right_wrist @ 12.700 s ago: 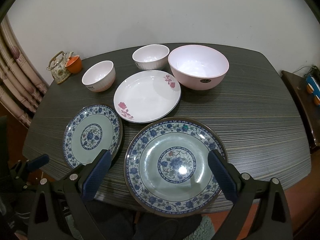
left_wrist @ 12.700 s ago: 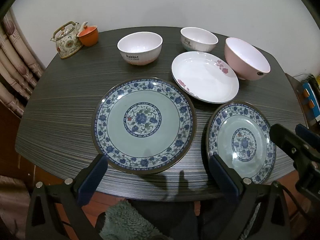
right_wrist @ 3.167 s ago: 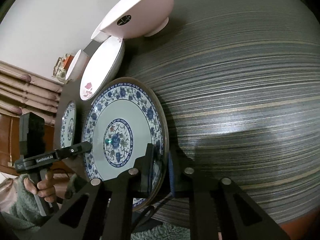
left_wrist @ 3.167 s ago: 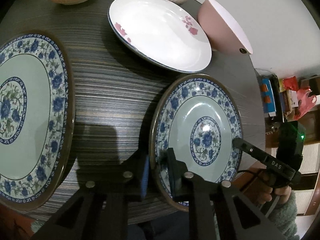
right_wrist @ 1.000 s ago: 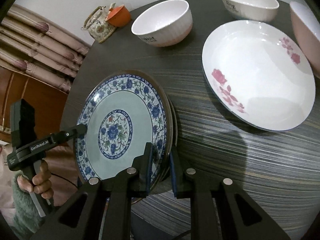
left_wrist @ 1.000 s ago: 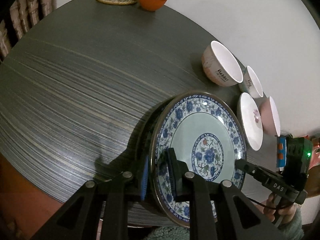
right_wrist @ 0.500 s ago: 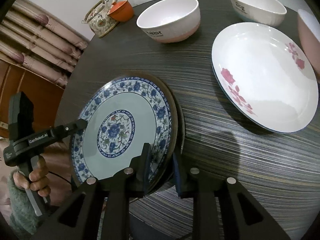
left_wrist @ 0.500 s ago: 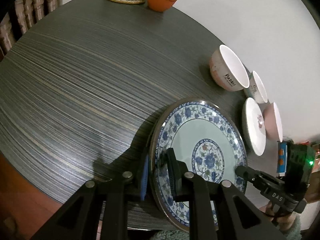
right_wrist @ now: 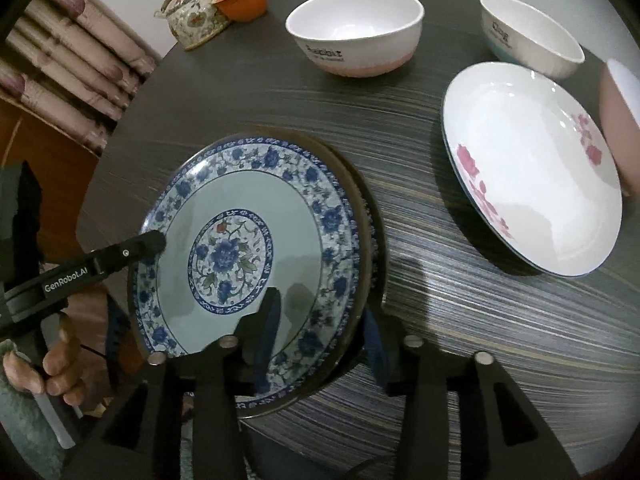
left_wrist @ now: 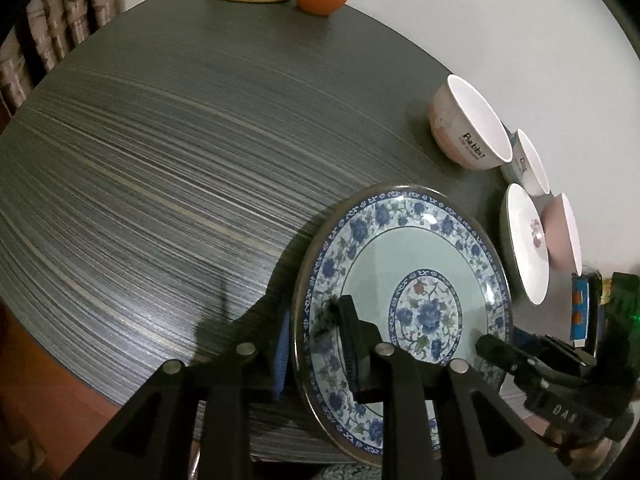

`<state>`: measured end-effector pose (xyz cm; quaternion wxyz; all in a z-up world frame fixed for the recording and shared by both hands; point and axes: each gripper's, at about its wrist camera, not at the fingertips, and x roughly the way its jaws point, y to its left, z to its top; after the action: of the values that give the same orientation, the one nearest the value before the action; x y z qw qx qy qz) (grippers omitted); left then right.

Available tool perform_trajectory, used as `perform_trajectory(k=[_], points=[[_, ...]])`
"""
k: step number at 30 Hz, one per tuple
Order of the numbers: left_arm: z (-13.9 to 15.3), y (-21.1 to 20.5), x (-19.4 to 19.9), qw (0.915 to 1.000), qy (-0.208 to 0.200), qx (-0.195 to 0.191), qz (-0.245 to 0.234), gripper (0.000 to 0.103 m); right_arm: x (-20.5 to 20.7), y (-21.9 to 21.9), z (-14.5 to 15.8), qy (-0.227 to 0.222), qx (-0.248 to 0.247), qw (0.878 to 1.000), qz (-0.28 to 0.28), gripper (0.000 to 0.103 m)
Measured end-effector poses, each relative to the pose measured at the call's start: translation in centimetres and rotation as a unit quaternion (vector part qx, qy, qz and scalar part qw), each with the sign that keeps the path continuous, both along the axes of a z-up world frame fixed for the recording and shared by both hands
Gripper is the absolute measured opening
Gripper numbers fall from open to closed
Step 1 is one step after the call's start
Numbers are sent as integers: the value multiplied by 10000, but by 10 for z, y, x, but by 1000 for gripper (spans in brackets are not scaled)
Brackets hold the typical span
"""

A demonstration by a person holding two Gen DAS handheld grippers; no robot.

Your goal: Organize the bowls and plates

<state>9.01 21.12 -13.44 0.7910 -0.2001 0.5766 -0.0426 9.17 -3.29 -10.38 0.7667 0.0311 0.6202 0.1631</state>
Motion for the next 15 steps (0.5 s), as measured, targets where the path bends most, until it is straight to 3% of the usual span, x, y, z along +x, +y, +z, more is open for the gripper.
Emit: perform_trajectory(k=[11, 15], points=[[0, -4, 0, 10000, -48, 55, -52, 24, -10, 28, 5, -451, -847, 9945, 430, 55], [3, -1, -2, 9999, -139, 52, -32, 26, -11, 33, 11, -619, -892, 9927, 521, 56]])
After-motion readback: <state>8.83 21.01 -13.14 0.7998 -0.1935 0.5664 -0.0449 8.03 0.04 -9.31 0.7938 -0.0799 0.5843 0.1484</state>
